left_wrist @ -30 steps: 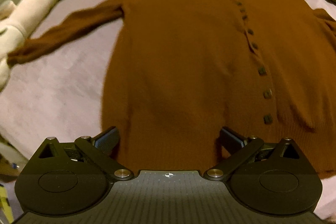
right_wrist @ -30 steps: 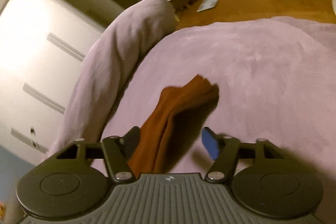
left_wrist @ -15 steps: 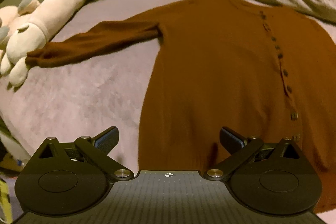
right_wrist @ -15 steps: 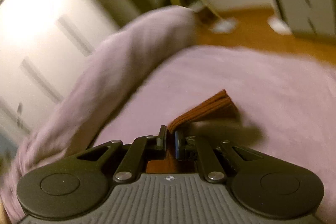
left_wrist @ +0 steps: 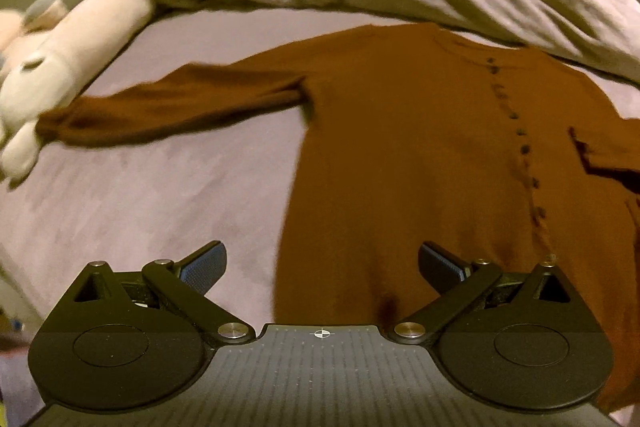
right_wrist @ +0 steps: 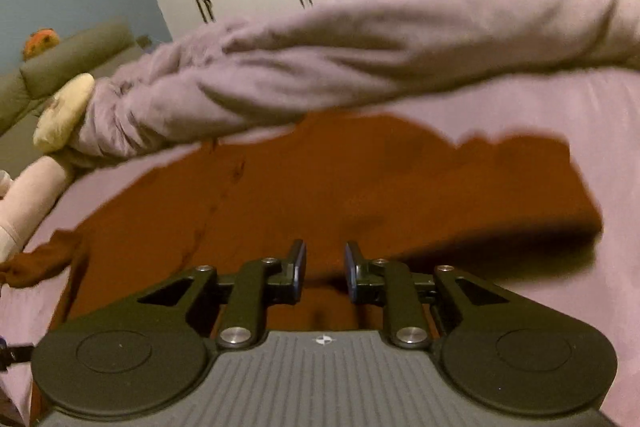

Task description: Fold small clothes

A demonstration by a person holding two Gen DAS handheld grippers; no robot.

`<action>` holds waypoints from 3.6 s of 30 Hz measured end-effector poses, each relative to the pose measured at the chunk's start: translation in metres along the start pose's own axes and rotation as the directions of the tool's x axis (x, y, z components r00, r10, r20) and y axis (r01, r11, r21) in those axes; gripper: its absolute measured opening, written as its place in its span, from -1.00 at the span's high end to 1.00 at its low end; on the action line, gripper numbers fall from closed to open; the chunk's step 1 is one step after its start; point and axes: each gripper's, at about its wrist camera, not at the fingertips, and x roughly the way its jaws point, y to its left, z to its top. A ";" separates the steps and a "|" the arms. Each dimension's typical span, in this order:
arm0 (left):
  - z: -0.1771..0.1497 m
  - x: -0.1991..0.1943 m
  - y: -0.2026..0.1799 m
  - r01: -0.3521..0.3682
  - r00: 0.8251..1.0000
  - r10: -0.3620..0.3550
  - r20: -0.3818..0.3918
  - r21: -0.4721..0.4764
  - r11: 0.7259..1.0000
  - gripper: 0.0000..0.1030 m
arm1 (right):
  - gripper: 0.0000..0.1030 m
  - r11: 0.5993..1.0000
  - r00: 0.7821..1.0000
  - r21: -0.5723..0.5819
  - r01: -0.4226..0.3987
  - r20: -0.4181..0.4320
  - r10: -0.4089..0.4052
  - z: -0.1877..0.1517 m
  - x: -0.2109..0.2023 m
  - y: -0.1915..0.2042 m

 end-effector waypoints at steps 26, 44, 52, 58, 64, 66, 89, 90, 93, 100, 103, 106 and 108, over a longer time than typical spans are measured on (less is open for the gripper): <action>0.076 0.097 -0.231 0.450 0.890 -0.431 -0.148 0.141 0.882 -0.52 | 0.62 0.906 0.902 -0.006 0.423 0.102 -0.420 -0.066 -0.062 -0.060; 0.082 0.103 -0.234 0.462 0.886 -0.448 -0.120 0.153 0.873 0.40 | 0.58 0.831 0.831 -0.051 0.554 0.086 -0.549 -0.063 -0.049 -0.061; 0.086 0.104 -0.228 0.509 0.861 -0.498 -0.108 0.136 0.850 0.85 | 0.47 0.833 0.833 -0.045 0.551 0.084 -0.546 -0.062 -0.049 -0.060; 0.107 0.083 -0.201 0.522 0.849 -0.528 -0.001 0.149 0.840 0.86 | 0.41 0.833 0.833 -0.047 0.551 0.089 -0.546 -0.057 -0.052 -0.058; 0.139 0.079 -0.125 0.383 0.908 -0.398 0.132 0.125 0.915 0.86 | 0.37 0.851 0.850 -0.064 0.522 0.123 -0.512 -0.048 -0.058 -0.042; 0.147 0.087 -0.093 0.294 0.939 -0.306 0.156 0.096 0.951 0.87 | 0.35 0.866 0.865 -0.068 0.496 0.128 -0.485 -0.045 -0.058 -0.034; 0.118 0.134 -0.031 0.198 0.978 -0.199 0.058 0.029 0.980 0.20 | 0.30 0.888 0.919 -0.236 0.394 0.062 -0.391 -0.026 0.016 0.036; 0.118 0.132 -0.032 0.203 0.977 -0.204 0.063 0.027 0.979 0.18 | 0.30 0.888 0.918 -0.237 0.394 0.059 -0.391 -0.025 0.017 0.036; 0.119 0.129 -0.032 0.215 0.973 -0.216 0.076 0.017 0.976 0.11 | 0.30 0.888 0.919 -0.238 0.393 0.063 -0.389 -0.025 0.019 0.035; 0.122 0.126 -0.033 0.229 0.969 -0.230 0.084 0.026 0.973 -0.12 | 0.30 0.880 0.918 -0.264 0.395 0.084 -0.387 -0.017 0.030 0.033; 0.122 0.138 -0.032 0.239 0.971 -0.239 0.021 0.013 0.971 -0.12 | 0.30 0.866 0.914 -0.296 0.403 0.090 -0.395 -0.012 0.044 0.033; 0.121 0.148 -0.029 0.238 0.971 -0.238 0.006 -0.008 0.971 -0.04 | 0.30 0.857 0.913 -0.323 0.401 0.070 -0.401 -0.009 0.058 0.034; 0.122 0.150 -0.026 0.249 0.969 -0.248 0.014 -0.020 0.968 0.10 | 0.29 0.850 0.911 -0.335 0.407 0.077 -0.406 -0.009 0.063 0.034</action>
